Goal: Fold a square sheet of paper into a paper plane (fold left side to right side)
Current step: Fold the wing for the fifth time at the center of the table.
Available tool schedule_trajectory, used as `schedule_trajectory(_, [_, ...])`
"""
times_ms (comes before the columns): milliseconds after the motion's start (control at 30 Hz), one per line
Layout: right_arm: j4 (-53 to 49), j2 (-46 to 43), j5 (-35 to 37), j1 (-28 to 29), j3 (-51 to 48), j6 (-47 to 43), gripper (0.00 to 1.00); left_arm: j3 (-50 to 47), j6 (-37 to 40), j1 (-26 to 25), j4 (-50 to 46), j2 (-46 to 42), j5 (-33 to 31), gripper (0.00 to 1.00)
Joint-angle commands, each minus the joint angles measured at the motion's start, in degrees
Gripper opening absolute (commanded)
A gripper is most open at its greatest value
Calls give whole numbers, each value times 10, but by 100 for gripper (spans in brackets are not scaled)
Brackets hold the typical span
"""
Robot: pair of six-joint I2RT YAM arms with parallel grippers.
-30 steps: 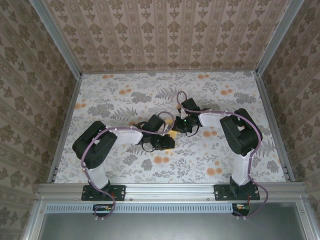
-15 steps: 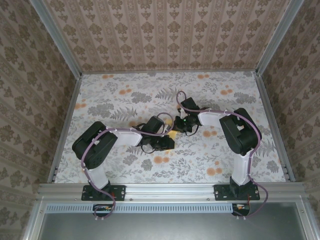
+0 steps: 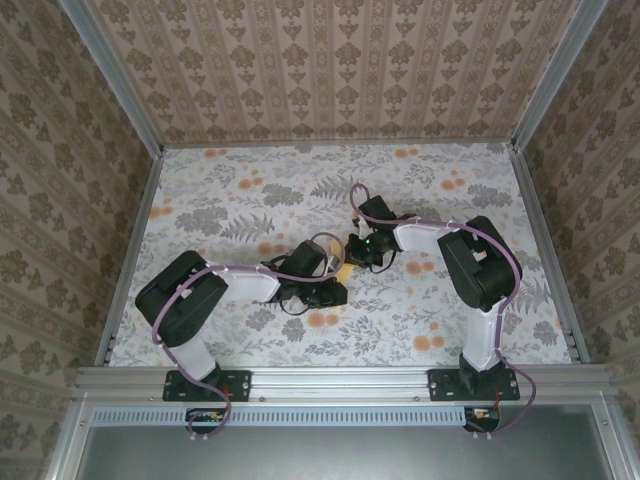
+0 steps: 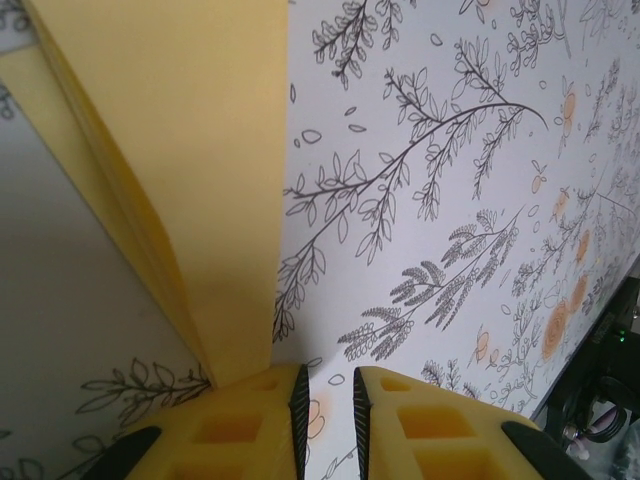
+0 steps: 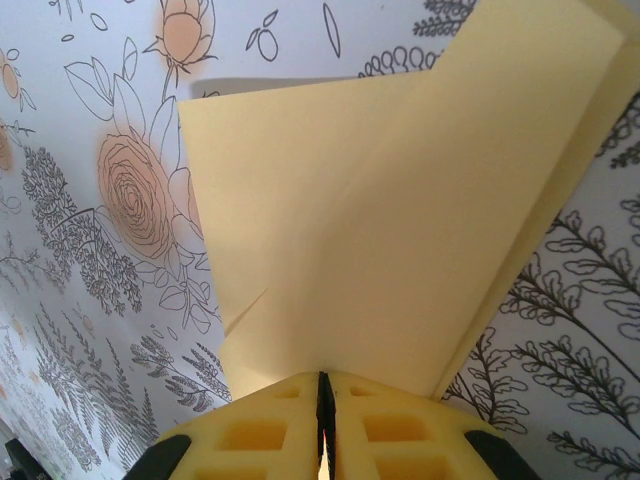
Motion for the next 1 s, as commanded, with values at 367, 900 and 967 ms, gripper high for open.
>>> schedule_trajectory(367, [-39,40,50,-3,3,-10,12,-19,-14,-12,-65,-13,19,22])
schedule_trajectory(900, [-41,39,48,-4,1,-10,12,29,33,25,-118,-65,40,22])
schedule_trajectory(967, [-42,39,48,-4,1,-9,12,40,40,37,-119,-68,50,23])
